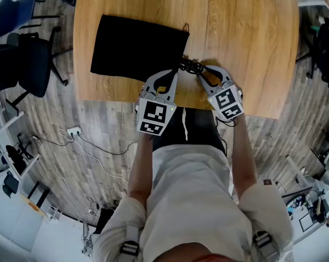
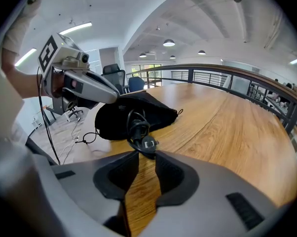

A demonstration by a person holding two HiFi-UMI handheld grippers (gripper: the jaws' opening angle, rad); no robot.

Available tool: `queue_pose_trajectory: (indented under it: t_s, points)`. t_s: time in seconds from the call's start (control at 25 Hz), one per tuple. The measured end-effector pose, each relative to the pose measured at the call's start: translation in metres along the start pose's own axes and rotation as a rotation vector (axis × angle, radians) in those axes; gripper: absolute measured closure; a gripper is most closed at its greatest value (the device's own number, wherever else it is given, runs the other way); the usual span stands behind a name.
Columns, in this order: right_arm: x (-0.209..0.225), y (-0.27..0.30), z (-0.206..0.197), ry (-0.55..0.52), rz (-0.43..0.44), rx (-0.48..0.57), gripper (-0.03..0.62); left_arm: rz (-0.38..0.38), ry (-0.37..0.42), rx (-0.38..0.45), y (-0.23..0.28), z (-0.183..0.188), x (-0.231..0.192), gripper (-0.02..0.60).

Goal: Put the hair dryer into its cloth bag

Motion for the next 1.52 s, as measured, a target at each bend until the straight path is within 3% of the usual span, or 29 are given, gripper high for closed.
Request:
queue_pose_trajectory:
  t_s: [1.52]
  points:
    - [-0.012, 0.06, 0.06, -0.07, 0.116, 0.094, 0.487, -0.037, -0.03, -0.01, 0.008, -0.005, 0.002, 0.557]
Point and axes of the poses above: the fingertips, and each gripper's own axes: y forward along the fingers, x to its right, z out of its top, the point moved 5 cm from there along -y, backward along the fingers, and after that the axes turned 8 degrees about z, right-handed, at the moved point
